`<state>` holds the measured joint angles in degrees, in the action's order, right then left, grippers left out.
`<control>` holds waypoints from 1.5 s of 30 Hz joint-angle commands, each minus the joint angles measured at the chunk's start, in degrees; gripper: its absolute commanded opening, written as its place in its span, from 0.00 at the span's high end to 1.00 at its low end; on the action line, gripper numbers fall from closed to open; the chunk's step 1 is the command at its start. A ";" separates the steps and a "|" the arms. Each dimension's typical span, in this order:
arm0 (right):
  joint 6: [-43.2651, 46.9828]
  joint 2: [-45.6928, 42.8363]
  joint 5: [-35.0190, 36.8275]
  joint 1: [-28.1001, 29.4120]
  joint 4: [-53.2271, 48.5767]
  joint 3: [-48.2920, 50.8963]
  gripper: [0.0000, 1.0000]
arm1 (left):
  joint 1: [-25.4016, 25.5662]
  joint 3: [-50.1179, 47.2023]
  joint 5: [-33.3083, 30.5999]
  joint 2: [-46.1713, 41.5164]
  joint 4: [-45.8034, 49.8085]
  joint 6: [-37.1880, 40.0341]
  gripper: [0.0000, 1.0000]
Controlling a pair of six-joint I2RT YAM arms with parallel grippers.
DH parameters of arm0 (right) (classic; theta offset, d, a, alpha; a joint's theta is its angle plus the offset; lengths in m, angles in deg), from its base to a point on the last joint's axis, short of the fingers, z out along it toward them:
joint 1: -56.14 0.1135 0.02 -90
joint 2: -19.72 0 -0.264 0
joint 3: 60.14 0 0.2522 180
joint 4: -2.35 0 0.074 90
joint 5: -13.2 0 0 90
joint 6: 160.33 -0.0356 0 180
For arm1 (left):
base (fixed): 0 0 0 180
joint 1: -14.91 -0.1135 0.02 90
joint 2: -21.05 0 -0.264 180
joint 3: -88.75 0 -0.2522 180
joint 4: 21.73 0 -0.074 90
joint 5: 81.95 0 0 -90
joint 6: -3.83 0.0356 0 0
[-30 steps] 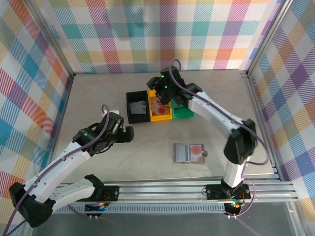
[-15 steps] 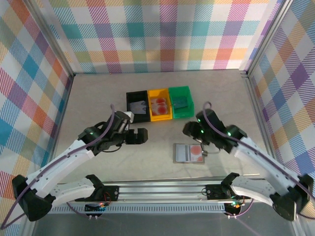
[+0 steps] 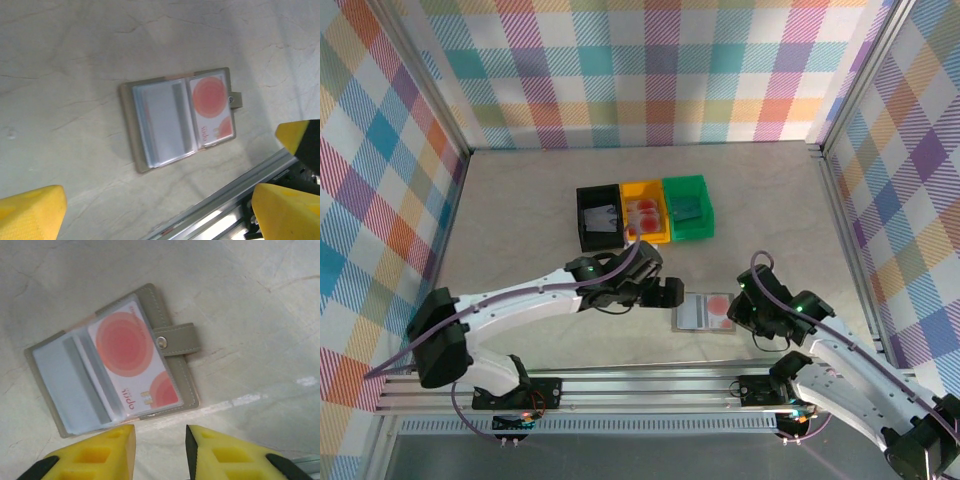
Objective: Take the credit cards out of the card holder
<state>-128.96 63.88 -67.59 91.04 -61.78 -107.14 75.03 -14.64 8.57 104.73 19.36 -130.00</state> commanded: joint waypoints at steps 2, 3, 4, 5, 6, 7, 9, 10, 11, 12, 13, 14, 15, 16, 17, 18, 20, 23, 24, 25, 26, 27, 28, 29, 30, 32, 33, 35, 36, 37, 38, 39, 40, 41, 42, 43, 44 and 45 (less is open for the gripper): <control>1.04 1.17 -4.93 -4.55 3.83 3.04 0.68 | 2.20 3.76 -0.34 4.78 -4.90 -3.58 0.07; 1.50 1.68 -7.02 -6.00 5.20 3.53 0.73 | 2.64 4.45 -0.42 5.80 -5.33 -3.70 0.08; 2.21 2.28 -9.08 -7.32 6.60 3.85 0.75 | 3.17 5.29 -0.80 7.02 -5.52 -3.76 0.08; 2.53 3.08 -9.88 -8.38 7.32 3.88 0.76 | 3.65 6.10 -1.22 8.25 -5.75 -3.72 0.09; 2.62 3.75 -10.04 -8.98 7.60 3.80 0.77 | 4.14 6.75 -1.46 9.40 -5.95 -3.61 0.10; 3.11 4.52 -10.52 -9.76 8.09 3.66 0.78 | 4.51 7.37 -1.57 10.45 -6.32 -3.46 0.10; 3.79 5.80 -11.81 -10.82 9.17 3.62 0.79 | 4.96 7.81 -1.35 12.27 -7.89 -3.79 0.11; 3.71 6.40 -12.27 -11.43 9.59 3.77 0.80 | 5.09 7.64 -0.65 13.09 -9.45 -3.90 0.12; 3.70 6.95 -13.11 -12.04 10.32 4.09 0.81 | 5.23 7.55 -0.05 13.94 -10.70 -3.94 0.14; 3.83 7.45 -14.21 -12.61 11.11 4.43 0.81 | 5.34 7.59 0.37 14.50 -10.92 -3.98 0.14; 3.87 7.91 -15.37 -13.31 11.87 4.86 0.81 | 5.52 7.47 0.85 15.16 -13.69 -3.91 0.16; 3.96 8.30 -16.15 -14.09 12.36 5.23 0.82 | 5.79 7.46 0.77 15.65 -14.29 -3.90 0.17; 3.89 8.47 -16.77 -14.44 12.92 5.56 0.83 | 5.95 7.46 0.63 16.18 -14.60 -4.41 0.17; 4.09 8.70 -17.34 -14.89 13.52 5.93 0.84 | 5.96 7.25 1.18 16.74 -15.71 -5.12 0.18; 4.14 8.70 -17.55 -15.12 13.88 6.22 0.85 | 5.98 6.91 2.06 17.28 -16.96 -5.86 0.18; 4.10 8.58 -17.52 -15.29 14.18 6.41 0.85 | 6.06 6.58 2.52 17.60 -18.04 -6.49 0.18; 3.89 7.84 -17.46 -15.62 14.70 7.01 0.87 | 6.15 5.89 4.42 18.41 -21.22 -7.05 0.25; 3.62 7.11 -18.36 -16.17 16.20 8.06 0.88 | 6.50 5.59 4.65 19.59 -22.61 -7.99 0.29; 3.61 7.08 -18.87 -16.30 16.73 8.30 0.89 | 6.50 5.22 4.89 19.88 -23.44 -8.73 0.29; 3.53 7.21 -19.33 -16.44 17.26 8.57 0.89 | 6.50 4.75 5.02 20.19 -24.16 -10.06 0.29; 3.52 7.43 -19.70 -16.58 17.93 8.79 0.90 | 6.50 4.21 5.15 20.50 -25.00 -11.13 0.29; 3.46 7.51 -19.84 -16.69 18.16 8.89 0.90 | 6.50 3.89 5.49 20.73 -25.77 -11.88 0.30; 3.44 7.61 -19.85 -16.71 18.24 8.97 0.90 | 6.50 3.62 5.64 20.98 -26.39 -12.59 0.30; 3.36 7.69 -19.78 -16.79 18.37 9.13 0.90 | 6.51 3.31 5.64 21.23 -26.82 -13.48 0.30; 3.27 7.78 -19.55 -16.98 18.26 9.23 0.91 | 6.50 3.02 5.64 21.36 -27.25 -14.41 0.30; 2.70 7.62 -18.83 -17.17 18.20 9.74 0.92 | 6.50 2.23 5.48 21.85 -28.37 -16.06 0.33; 2.33 7.56 -18.63 -17.35 18.34 9.98 0.92 | 6.50 1.91 5.42 22.07 -28.93 -16.71 0.35; 1.56 7.46 -18.68 -17.49 19.25 10.76 0.93 | 6.50 1.00 4.99 22.44 -30.08 -17.78 0.36; 1.39 7.54 -18.83 -17.50 19.63 11.03 0.93 | 6.46 0.75 4.87 22.64 -30.38 -18.29 0.36; 1.20 7.60 -18.88 -17.54 19.81 11.21 0.94 | 6.50 0.40 4.89 22.84 -30.94 -18.86 0.36; 1.09 7.73 -18.88 -17.50 20.00 11.32 0.94 | 6.50 0.19 5.15 23.13 -31.63 -19.30 0.36; 0.99 7.87 -18.83 -17.50 20.12 11.43 0.95 | 6.50 0.11 5.28 23.30 -32.09 -19.67 0.36; 0.90 7.95 -18.63 -17.57 20.16 11.57 0.95 | 6.50 0.00 5.37 23.61 -32.41 -20.16 0.36; 0.76 8.06 -18.38 -17.60 20.17 11.76 0.96 | 6.50 -0.01 5.38 23.85 -32.66 -20.30 0.37; 0.57 8.14 -18.22 -17.58 20.23 11.94 0.97 | 6.50 -0.01 5.38 24.01 -32.73 -20.39 0.37; 0.22 8.26 -18.10 -17.58 20.44 12.34 0.97 | 6.50 -0.07 5.06 24.16 -32.53 -20.62 0.37; -0.24 8.37 -18.07 -17.58 20.69 12.72 0.98 | 6.50 -0.27 4.86 24.30 -32.63 -20.89 0.39; -0.70 8.40 -18.16 -17.58 20.95 13.13 0.98 | 6.50 -0.34 4.85 24.50 -32.77 -21.03 0.40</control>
<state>-127.87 71.82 -85.68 73.73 -41.82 -95.36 80.86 -14.29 13.16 128.48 -11.44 -149.45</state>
